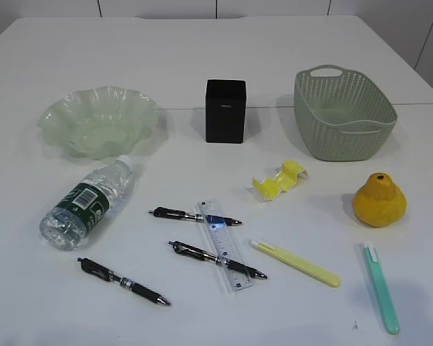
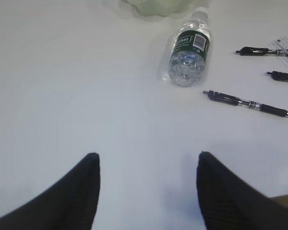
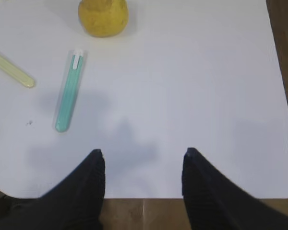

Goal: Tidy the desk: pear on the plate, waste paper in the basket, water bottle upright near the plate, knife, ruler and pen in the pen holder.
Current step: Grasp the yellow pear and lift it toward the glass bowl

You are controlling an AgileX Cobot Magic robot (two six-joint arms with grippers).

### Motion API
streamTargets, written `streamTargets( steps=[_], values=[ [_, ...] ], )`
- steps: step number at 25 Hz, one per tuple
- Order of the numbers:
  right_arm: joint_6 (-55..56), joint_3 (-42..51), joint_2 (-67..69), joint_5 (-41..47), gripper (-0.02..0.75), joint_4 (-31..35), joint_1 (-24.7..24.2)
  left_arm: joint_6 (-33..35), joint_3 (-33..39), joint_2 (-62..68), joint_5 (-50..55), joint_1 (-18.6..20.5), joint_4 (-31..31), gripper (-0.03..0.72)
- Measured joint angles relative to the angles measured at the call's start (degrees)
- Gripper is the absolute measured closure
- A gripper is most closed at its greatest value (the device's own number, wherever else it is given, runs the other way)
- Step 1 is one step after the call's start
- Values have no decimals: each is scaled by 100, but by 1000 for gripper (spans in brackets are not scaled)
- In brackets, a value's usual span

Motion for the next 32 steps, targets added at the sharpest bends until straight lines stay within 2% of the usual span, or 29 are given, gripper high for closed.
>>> streamTargets(
  steps=[5,9,17,26,32],
  values=[
    [18,-21,631,-54,349,0,0,0,-58,356,39,0,-30,233],
    [18,-304,1032,-163,349,10,0,0,-406,679,50,0,-34,233],
    [369,-1218,1929,-291,349,157,0,0,-976,1328,50,0,-230,233],
    [392,-2385,3420,-257,349,555,0,0,-1025,1610,110,0,-441,233],
    [392,-3292,4406,113,349,658,0,0,-1033,1610,138,0,-449,233]
  ],
)
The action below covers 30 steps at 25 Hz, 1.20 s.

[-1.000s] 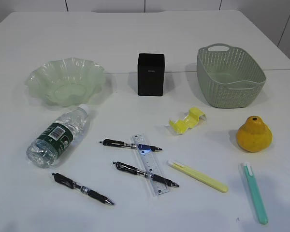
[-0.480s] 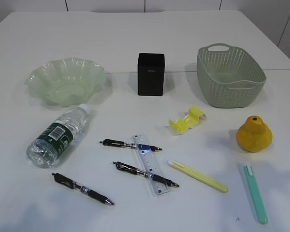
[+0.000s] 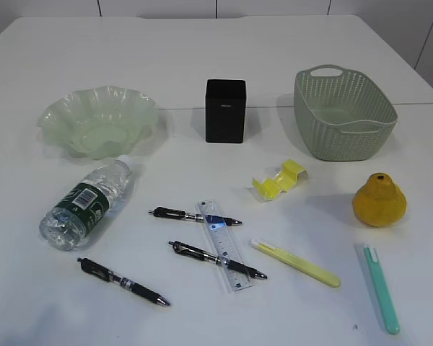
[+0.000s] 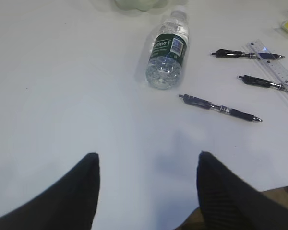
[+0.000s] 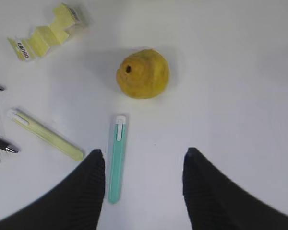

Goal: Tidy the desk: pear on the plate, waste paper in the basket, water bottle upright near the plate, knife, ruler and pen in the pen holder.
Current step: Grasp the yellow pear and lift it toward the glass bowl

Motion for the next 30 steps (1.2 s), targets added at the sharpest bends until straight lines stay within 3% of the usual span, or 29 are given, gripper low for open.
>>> streamTargets(
  steps=[7,17,23,30],
  values=[
    [0,-895,990,286,349,187,0,0,0,0,4,0,-13,233],
    [0,-1384,2102,301,347,494,0,0,0,0,4,0,-216,233],
    [4,-1420,2526,289,266,519,0,0,0,0,13,0,-242,233],
    [17,-1429,2917,122,246,519,0,0,0,0,13,0,-264,233]
  ],
)
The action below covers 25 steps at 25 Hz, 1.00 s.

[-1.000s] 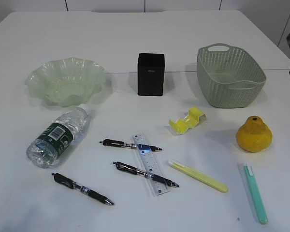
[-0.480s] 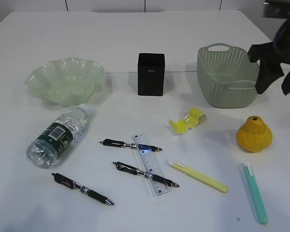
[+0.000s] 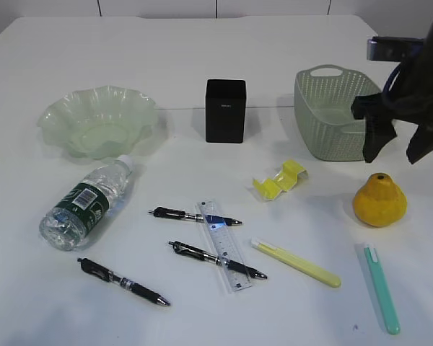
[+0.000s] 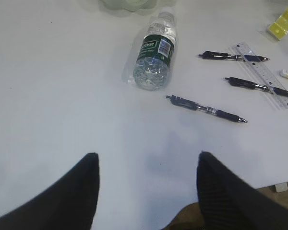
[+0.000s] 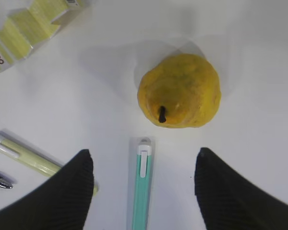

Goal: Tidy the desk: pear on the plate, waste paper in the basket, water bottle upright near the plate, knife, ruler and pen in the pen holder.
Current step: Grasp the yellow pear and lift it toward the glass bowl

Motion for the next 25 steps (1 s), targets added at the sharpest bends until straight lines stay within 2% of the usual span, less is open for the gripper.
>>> streamTargets(
  steps=[12,25],
  values=[
    [56,-247,608,-136,245,0,0,0,0,0,0,0,-252,233],
    [68,-295,789,-144,244,-219,0,0,0,39,4,0,-261,233]
  ],
)
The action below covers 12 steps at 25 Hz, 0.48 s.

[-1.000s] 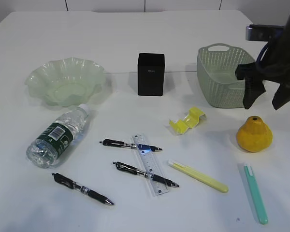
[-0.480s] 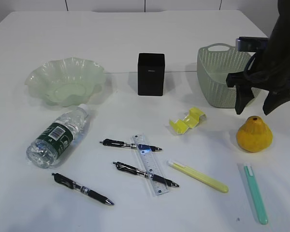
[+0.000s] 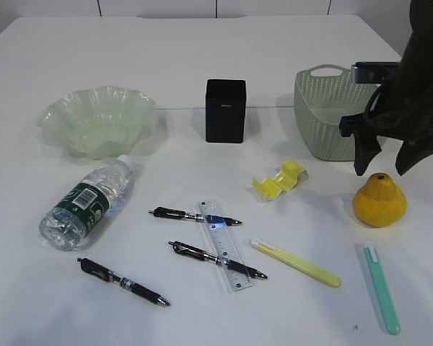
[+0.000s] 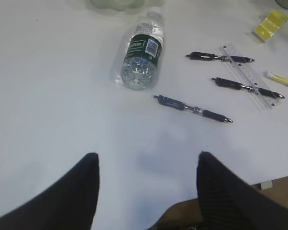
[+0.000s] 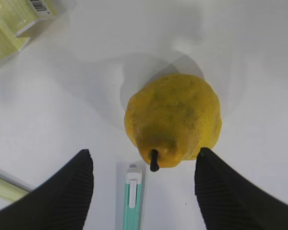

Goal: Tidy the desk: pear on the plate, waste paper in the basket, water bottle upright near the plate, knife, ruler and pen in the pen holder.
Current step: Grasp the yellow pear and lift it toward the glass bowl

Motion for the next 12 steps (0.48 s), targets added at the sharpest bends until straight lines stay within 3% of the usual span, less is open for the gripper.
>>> streamTargets(
  steps=[12],
  values=[
    [47,0,119,0,244,-200,0,0,0,902,-157,0,-131,233]
  ],
)
